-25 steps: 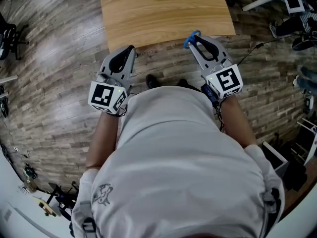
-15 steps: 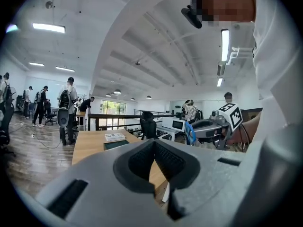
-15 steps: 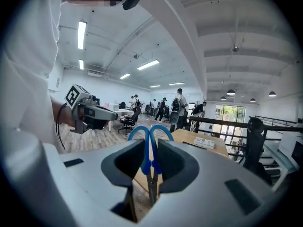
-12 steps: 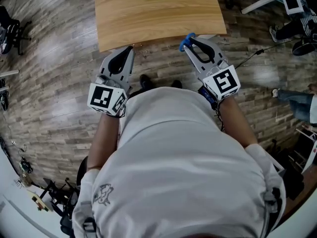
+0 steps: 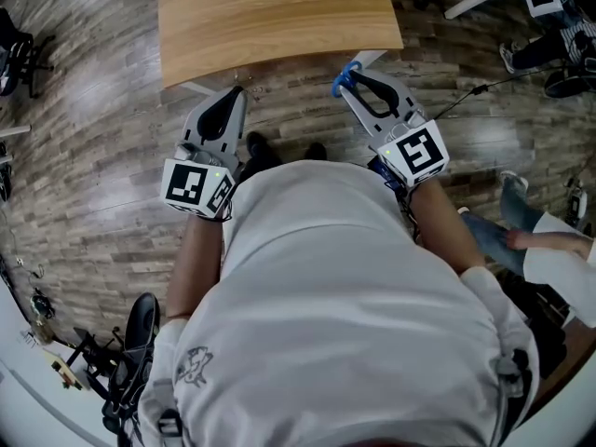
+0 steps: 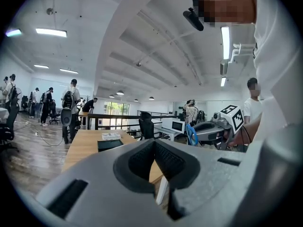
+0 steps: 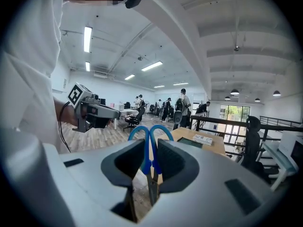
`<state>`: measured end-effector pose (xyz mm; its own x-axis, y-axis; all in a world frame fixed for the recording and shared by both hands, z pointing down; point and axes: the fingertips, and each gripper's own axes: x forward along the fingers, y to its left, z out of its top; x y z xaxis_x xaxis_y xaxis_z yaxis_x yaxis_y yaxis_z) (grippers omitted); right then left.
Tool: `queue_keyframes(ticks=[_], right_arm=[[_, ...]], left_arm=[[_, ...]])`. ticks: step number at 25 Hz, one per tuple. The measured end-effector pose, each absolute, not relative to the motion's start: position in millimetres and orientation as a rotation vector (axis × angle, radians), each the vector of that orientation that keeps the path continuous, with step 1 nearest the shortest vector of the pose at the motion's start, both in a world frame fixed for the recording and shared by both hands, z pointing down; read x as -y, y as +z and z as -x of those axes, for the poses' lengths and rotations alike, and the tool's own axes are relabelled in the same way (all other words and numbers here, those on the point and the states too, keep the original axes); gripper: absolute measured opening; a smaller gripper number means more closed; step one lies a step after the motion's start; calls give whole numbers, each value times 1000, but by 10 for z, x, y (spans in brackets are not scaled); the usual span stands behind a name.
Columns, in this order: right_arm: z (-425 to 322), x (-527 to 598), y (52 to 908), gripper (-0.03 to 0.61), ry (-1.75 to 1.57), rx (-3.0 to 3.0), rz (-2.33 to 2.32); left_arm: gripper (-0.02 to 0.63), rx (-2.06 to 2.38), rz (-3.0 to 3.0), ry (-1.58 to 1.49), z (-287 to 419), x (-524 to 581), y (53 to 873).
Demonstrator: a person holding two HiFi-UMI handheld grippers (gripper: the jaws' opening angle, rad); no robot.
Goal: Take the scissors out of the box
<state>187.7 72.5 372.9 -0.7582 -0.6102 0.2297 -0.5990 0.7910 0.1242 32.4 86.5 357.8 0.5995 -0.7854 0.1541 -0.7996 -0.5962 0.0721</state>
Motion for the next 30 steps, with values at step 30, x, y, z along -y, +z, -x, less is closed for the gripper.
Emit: queue_keyframes(ticks=[30], right_arm=[[-2116,-887,3718,95,-48,2766,-974]], left_arm=[[5,1329,-2667,183,-616,-965,3612]])
